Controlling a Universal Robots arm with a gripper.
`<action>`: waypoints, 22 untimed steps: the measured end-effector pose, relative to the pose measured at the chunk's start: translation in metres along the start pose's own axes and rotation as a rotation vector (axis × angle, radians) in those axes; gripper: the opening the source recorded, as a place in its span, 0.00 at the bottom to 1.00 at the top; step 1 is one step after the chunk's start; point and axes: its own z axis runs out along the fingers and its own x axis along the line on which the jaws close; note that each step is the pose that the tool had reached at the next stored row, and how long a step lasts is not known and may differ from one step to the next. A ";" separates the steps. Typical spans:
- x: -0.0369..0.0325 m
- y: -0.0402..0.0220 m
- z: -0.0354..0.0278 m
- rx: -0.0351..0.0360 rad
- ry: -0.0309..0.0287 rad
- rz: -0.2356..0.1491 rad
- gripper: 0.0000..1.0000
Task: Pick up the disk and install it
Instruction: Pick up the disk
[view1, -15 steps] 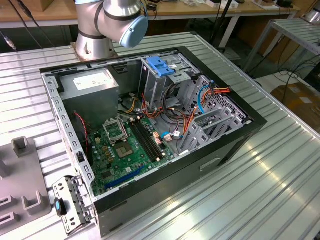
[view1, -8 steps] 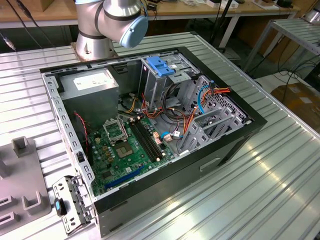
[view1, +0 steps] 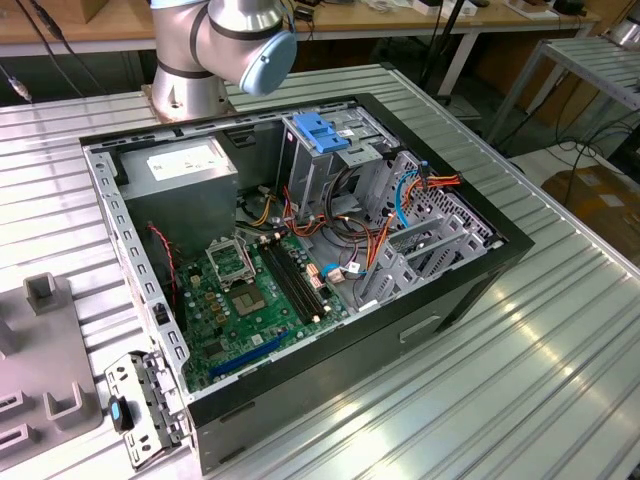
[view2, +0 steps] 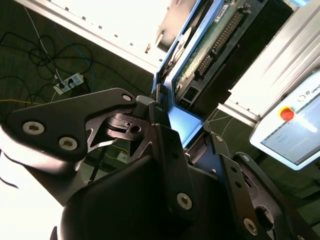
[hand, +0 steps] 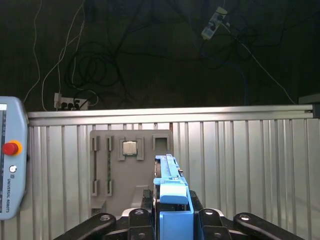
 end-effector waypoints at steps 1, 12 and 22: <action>0.0000 -0.0011 0.0000 0.0000 0.0000 0.000 0.37; -0.0004 -0.0122 0.0002 0.0001 0.0010 0.000 0.37; -0.0008 -0.0236 0.0007 0.0001 0.0026 0.000 0.37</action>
